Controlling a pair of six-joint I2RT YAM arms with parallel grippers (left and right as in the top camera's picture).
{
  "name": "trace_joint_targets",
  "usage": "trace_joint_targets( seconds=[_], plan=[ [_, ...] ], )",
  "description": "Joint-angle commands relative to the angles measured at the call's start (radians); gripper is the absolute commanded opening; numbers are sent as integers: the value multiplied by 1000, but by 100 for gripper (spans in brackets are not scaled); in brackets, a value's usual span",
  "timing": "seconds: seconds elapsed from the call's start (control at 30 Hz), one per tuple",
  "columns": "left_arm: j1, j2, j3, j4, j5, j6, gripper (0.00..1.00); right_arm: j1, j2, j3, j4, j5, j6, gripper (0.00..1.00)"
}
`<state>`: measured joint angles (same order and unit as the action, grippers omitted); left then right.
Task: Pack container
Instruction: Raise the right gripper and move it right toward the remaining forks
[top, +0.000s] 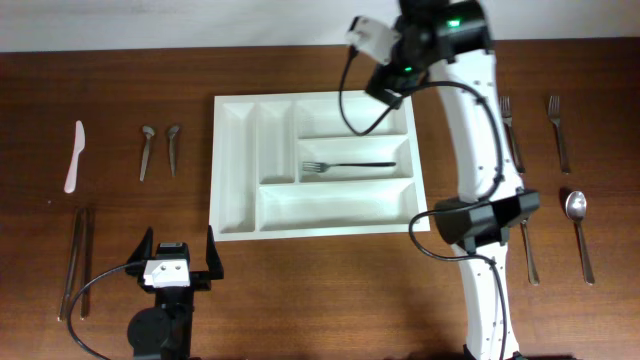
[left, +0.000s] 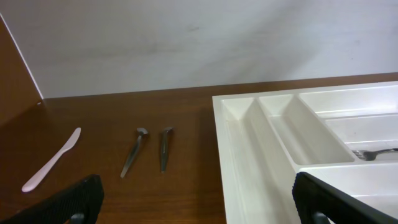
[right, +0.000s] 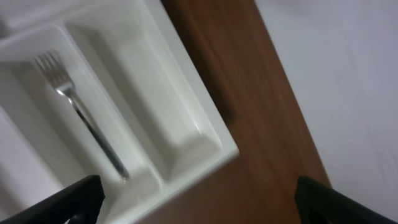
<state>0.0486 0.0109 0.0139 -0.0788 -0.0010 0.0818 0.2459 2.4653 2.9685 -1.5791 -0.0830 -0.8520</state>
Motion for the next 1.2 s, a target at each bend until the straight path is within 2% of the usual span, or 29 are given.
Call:
trace_joint_targets(
  seconds=[0.0,0.07,0.2,0.33,0.4,0.53,0.63,0.67,0.77,0.93,1.17],
  plan=[
    [6,-5,-5,-3,1,-10,99,-33,-34,87,-70,65,103,99],
    [6,-5,-5,-3,1,-10,99,-47,-34,117,-120,82,136,99],
    [6,-5,-5,-3,1,-10,99,-64,-47,126,-120,225,392,99],
    [6,-5,-5,-3,1,-10,99,-100,-49,126,-120,461,458,99],
    [6,-5,-5,-3,1,-10,99,-147,-49,126,-120,517,525,99],
    [6,-5,-5,-3,1,-10,99,-277,-48,116,-119,489,675,99],
    [6,-5,-5,-3,1,-10,99,-404,-44,95,-119,328,763,99],
    [6,-5,-5,-3,1,-10,99,-470,-36,84,-119,177,763,99],
    [6,-5,-5,-3,1,-10,99,-551,-28,34,-110,31,715,99],
    [6,-5,-5,-3,1,-10,99,-622,-16,-127,-72,23,608,99],
    [6,-5,-5,-3,1,-10,99,-630,-16,-296,-64,6,605,99]
  ],
)
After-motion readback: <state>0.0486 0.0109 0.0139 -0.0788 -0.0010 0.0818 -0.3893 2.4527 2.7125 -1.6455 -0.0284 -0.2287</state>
